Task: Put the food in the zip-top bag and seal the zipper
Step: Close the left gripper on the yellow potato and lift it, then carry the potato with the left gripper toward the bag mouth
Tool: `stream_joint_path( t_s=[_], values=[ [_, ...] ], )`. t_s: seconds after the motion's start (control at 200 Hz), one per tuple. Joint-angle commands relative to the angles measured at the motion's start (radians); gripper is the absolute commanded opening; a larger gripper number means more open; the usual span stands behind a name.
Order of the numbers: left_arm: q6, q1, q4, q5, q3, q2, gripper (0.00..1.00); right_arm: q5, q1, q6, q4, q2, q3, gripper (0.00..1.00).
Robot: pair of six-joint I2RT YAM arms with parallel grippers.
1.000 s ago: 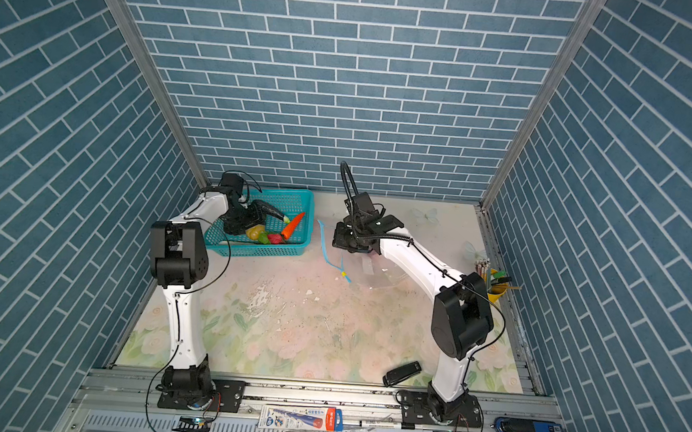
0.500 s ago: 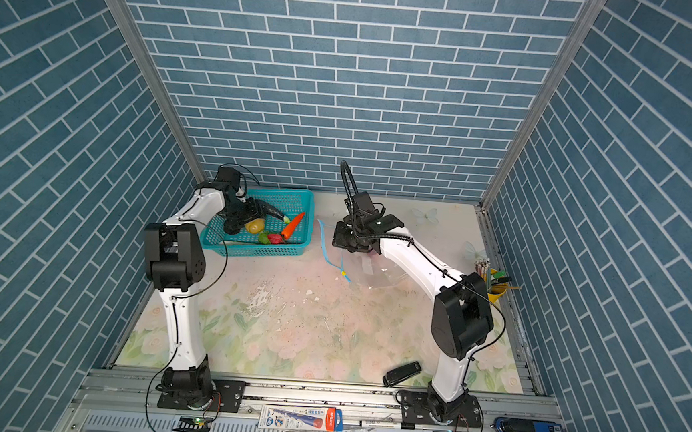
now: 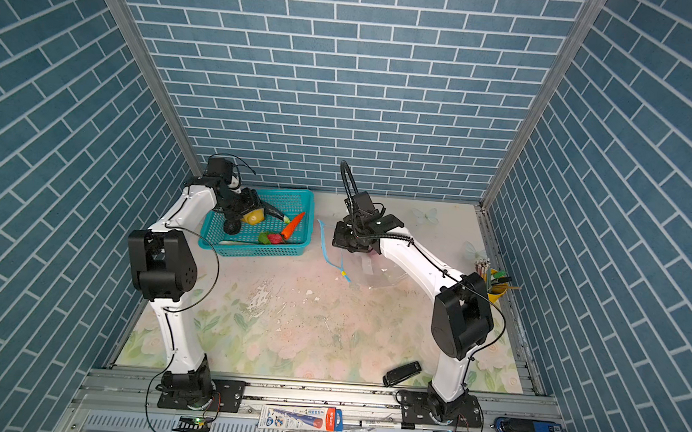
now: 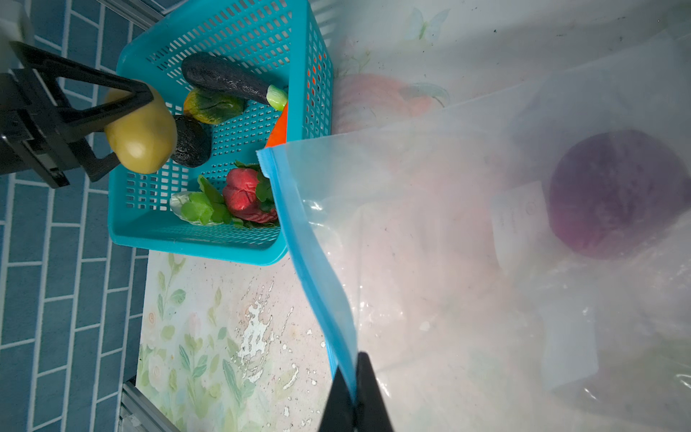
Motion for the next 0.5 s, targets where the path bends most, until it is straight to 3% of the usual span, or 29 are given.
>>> stream_joint_path(
  t_s=[0.0, 0.495],
  values=[
    [-0.013, -0.010, 0.038, 0.039, -0.043, -0.063, 0.38, 0.005, -0.001, 0.013, -0.009, 0.002, 0.050, 0.00],
    [-0.026, -0.165, 0.235, 0.194, -0.355, -0.325, 0.37, 0.021, 0.000, 0.026, -0.024, 0.008, 0.070, 0.00]
  ],
)
